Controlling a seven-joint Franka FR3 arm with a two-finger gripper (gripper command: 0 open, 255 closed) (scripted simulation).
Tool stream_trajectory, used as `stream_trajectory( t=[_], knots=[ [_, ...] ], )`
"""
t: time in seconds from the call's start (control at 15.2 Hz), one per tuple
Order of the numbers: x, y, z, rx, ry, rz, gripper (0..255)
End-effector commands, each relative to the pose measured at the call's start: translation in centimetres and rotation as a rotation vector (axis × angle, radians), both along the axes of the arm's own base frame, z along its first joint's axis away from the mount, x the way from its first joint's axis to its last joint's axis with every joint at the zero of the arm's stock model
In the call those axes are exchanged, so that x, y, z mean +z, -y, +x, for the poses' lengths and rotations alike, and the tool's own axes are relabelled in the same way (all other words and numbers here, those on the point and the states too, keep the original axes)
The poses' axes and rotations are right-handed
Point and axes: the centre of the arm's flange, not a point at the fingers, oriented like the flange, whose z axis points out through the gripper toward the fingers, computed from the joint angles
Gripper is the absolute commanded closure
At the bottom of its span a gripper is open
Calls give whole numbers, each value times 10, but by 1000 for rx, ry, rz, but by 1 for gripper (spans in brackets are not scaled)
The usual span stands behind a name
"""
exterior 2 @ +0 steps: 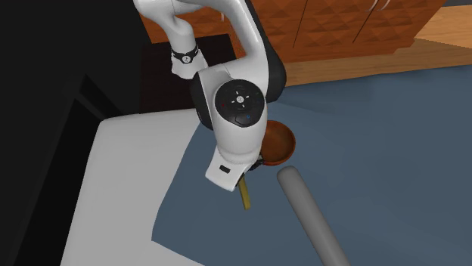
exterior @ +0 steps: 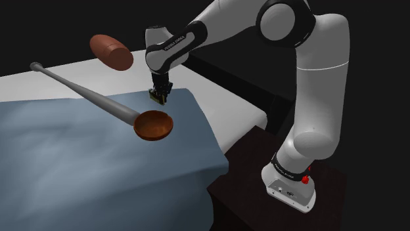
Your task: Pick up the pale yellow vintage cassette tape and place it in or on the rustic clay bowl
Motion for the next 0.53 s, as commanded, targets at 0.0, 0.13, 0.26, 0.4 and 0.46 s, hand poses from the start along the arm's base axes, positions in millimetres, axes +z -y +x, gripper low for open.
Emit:
stream_trajectory(
  t=[0.0,0.13,0.26,0.4,0.46],
  knots=[
    [11,-1,0,0,0,0,255],
    [22,-1,0,0,0,0,255],
    [33,-1,0,0,0,0,255],
    [43,-1,0,0,0,0,255],
    [48,-1,0,0,0,0,255]
  ],
)
